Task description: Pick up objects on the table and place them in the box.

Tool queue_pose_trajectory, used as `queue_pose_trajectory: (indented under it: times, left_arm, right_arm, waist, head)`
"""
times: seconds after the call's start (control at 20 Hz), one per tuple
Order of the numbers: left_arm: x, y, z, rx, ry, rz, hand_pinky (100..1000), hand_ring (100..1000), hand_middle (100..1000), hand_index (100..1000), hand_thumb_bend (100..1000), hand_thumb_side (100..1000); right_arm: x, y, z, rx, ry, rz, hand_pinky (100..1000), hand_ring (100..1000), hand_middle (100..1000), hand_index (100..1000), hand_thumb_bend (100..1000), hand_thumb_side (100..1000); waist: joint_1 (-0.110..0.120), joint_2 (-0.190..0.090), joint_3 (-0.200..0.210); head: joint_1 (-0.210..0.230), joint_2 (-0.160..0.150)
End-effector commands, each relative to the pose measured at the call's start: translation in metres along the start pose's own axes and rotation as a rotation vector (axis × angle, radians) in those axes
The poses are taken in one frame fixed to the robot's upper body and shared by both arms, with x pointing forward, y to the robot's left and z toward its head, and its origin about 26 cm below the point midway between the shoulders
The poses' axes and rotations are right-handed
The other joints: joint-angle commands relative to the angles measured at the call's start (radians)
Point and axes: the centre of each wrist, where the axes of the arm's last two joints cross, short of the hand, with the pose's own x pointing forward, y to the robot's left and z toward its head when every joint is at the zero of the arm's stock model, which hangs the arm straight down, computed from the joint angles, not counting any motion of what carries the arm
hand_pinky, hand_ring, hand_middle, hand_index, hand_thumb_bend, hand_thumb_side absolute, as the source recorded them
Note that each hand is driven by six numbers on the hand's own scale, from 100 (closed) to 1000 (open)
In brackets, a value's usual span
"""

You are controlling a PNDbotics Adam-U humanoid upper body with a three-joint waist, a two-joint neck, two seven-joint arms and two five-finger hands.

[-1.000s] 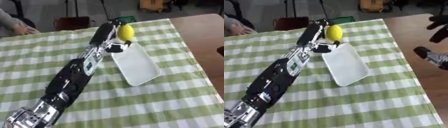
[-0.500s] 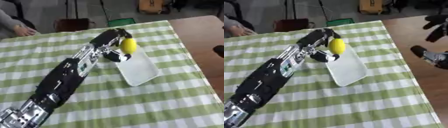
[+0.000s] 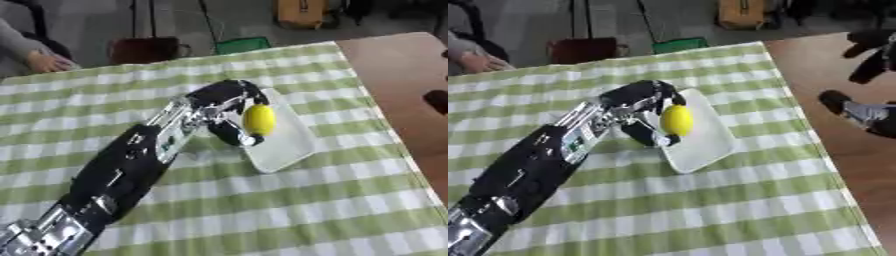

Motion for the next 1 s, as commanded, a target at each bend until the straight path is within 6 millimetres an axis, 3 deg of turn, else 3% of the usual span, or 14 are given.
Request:
queue_pose_trajectory:
  times: [0.05,0.2,0.4,0.65,0.75,0.8,0.9,1.0]
  left_arm:
    - [0.008,0.023,-0.002,0.089,-0.014,-0.106,831,858,902,907,871,796]
    - [0.009,0.026,-0.002,0.14,0.005,-0.159,859,889,929,922,887,838]
    - [0.006,0.041,0.004,0.33,0.065,-0.179,839,863,933,914,843,819]
    - [0.004,0.075,0.034,0.72,0.106,0.074,756,781,902,868,801,781]
    - [0.006,0.084,0.042,0.771,0.097,0.141,756,781,902,868,801,781]
    - [0.006,0.089,0.049,0.81,0.094,0.17,702,737,877,837,753,776]
    - [0.0,0.104,0.097,1.011,0.056,0.318,699,735,871,832,742,777]
    - [0.002,0.115,0.129,1.094,0.018,0.423,697,732,866,828,742,777]
  right_arm:
    - [0.003,-0.009,0.0,-0.016,-0.015,0.016,544,552,671,854,568,439]
    - [0.003,-0.009,-0.001,-0.015,-0.015,0.015,545,552,671,854,565,440]
    - [0.003,-0.009,0.0,-0.018,-0.014,0.013,546,552,671,854,556,443]
    - [0.002,-0.008,0.002,-0.023,-0.006,0.012,547,552,672,854,550,446]
    - [0.001,-0.009,0.003,-0.024,-0.004,0.012,547,552,672,854,550,446]
    - [0.001,-0.008,0.003,-0.024,0.0,0.012,547,553,672,854,545,446]
    - [-0.002,-0.009,0.008,-0.03,0.018,0.014,547,552,671,854,543,447]
    - [-0.003,-0.009,0.01,-0.033,0.025,0.016,547,552,671,854,542,446]
  waist:
    - [-0.011,-0.027,0.002]
    - [-0.012,-0.028,0.003]
    - [-0.019,-0.028,0.011]
    - [-0.03,-0.034,0.039]
    - [-0.03,-0.035,0.042]
    - [-0.032,-0.037,0.052]
    - [-0.037,-0.043,0.095]
    - [-0.038,-0.046,0.113]
  head:
    - [-0.002,0.004]
    - [-0.002,0.003]
    - [-0.005,0.001]
    - [-0.015,0.006]
    - [-0.017,0.007]
    - [-0.021,0.008]
    - [-0.039,0.014]
    - [-0.047,0.018]
